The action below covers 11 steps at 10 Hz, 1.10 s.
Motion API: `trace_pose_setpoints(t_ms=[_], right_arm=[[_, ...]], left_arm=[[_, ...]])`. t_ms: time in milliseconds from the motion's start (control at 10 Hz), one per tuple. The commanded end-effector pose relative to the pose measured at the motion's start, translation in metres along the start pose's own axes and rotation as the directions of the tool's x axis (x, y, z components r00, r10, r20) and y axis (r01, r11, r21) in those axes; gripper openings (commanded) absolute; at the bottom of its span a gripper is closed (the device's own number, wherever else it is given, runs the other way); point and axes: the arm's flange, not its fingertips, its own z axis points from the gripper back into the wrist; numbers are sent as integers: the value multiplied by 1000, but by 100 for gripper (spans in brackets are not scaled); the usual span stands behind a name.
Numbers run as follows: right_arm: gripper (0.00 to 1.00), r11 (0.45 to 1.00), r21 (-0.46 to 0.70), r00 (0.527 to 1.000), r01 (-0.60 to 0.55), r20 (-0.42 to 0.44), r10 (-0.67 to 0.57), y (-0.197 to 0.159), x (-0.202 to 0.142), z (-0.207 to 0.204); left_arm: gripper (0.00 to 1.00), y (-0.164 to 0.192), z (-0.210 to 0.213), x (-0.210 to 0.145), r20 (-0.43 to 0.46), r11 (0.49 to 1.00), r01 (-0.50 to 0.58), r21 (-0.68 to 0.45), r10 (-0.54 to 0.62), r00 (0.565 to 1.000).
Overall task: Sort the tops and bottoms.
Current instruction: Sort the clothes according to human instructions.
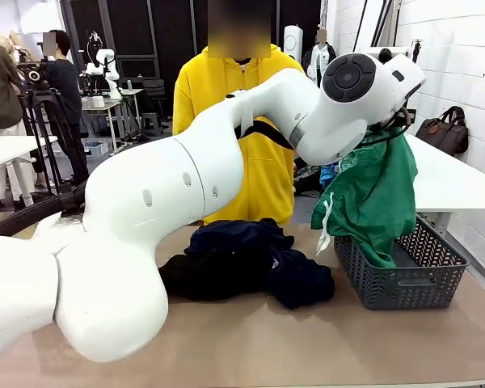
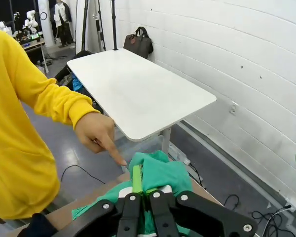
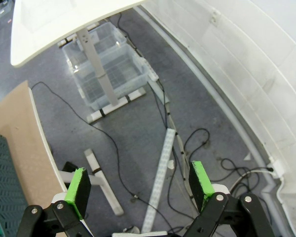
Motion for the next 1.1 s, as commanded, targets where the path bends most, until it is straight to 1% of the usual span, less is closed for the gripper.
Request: trace_pose_setpoints(t_ms=[0, 300, 400, 500, 600, 700, 800, 900, 1000], right_arm=[[100, 1000, -4, 1000, -11, -6, 11, 1, -1, 1], [100, 1000, -4, 1000, -11, -6, 11, 1, -1, 1], [100, 1000, -4, 1000, -11, -6, 11, 1, -1, 1], [100, 1000, -4, 1000, -11, -6, 11, 1, -1, 1], [100, 1000, -4, 1000, -11, -6, 11, 1, -1, 1], [100, 1000, -4, 1000, -11, -6, 11, 1, -1, 1], [100, 1000, -4, 1000, -11, -6, 11, 1, -1, 1], [100, 1000, -4, 1000, -11, -6, 11, 1, -1, 1], [100, 1000, -4, 1000, -11, -6, 11, 1, -1, 1]], left_arm=[[0, 8, 4, 10, 41, 999, -3, 44, 1, 999], [0, 8, 4, 10, 41, 999, -3, 44, 1, 999], [0, 11, 0, 8, 22, 999, 15, 33, -16, 1000], [0, 5, -15, 14, 87, 996, 54, -65, -48, 995], [0, -6, -42, 23, 161, 981, 99, -167, -72, 984], [0, -19, -75, 27, 179, 946, 142, -292, -92, 980], [0, -33, -102, 24, 147, 916, 158, -369, -110, 983], [0, -43, -126, 14, 105, 896, 155, -417, -122, 987], [0, -45, -142, 3, 71, 876, 127, -464, -106, 992]])
